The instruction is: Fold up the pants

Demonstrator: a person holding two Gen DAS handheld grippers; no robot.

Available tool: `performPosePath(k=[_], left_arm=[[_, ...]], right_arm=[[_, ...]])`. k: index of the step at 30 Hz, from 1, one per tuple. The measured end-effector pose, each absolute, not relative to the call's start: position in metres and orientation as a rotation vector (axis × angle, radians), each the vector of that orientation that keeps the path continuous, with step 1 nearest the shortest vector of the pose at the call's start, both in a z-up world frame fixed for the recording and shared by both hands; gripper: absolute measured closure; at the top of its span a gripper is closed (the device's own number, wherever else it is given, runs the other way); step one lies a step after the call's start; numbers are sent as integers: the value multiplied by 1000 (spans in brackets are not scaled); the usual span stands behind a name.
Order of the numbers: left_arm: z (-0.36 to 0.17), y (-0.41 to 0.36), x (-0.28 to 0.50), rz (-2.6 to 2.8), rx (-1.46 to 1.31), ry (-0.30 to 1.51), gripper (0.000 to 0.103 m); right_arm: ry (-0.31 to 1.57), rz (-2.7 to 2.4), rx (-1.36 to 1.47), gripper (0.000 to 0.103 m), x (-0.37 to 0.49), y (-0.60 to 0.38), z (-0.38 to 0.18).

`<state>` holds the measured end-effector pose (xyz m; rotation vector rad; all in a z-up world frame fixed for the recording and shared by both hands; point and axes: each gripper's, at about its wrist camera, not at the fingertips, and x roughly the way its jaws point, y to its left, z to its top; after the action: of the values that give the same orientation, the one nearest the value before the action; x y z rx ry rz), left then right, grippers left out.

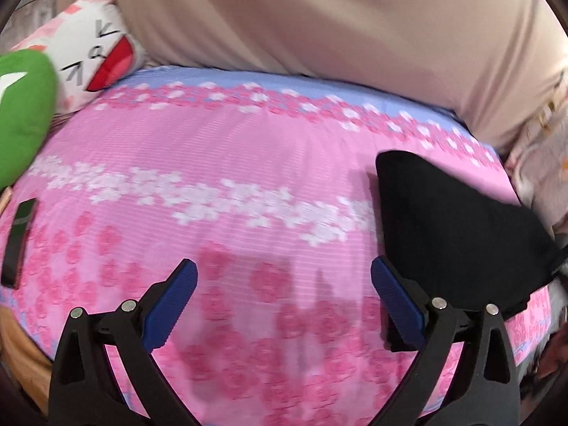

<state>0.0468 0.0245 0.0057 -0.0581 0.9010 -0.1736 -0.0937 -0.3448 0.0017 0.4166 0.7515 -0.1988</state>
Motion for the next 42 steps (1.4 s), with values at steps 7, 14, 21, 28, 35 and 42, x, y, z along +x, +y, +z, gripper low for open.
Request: performPosePath(k=[7,14,21,28,35,42], left_arm=[[-12,-36,65,-342,-94,984,7],[-58,-80,89,-491,-186,1182,6],[-54,-84,92,-575,-215,1127,61],[13,-12,69,-525,-151,971,82],[-30,50,37,-252,3,1053,71],[12,48,24,-223,39,859,35]], right_arm=[[698,-220,504,39,-114,-367,-11],[758,-151,568,30,-102,-393,-26],[763,-114,638,63,-86,-382,-47],[684,52,528,68,-82,-307,17],[880,-18,419,47,-76,-256,-46],[652,-23,300,96,-88,-238,56]])
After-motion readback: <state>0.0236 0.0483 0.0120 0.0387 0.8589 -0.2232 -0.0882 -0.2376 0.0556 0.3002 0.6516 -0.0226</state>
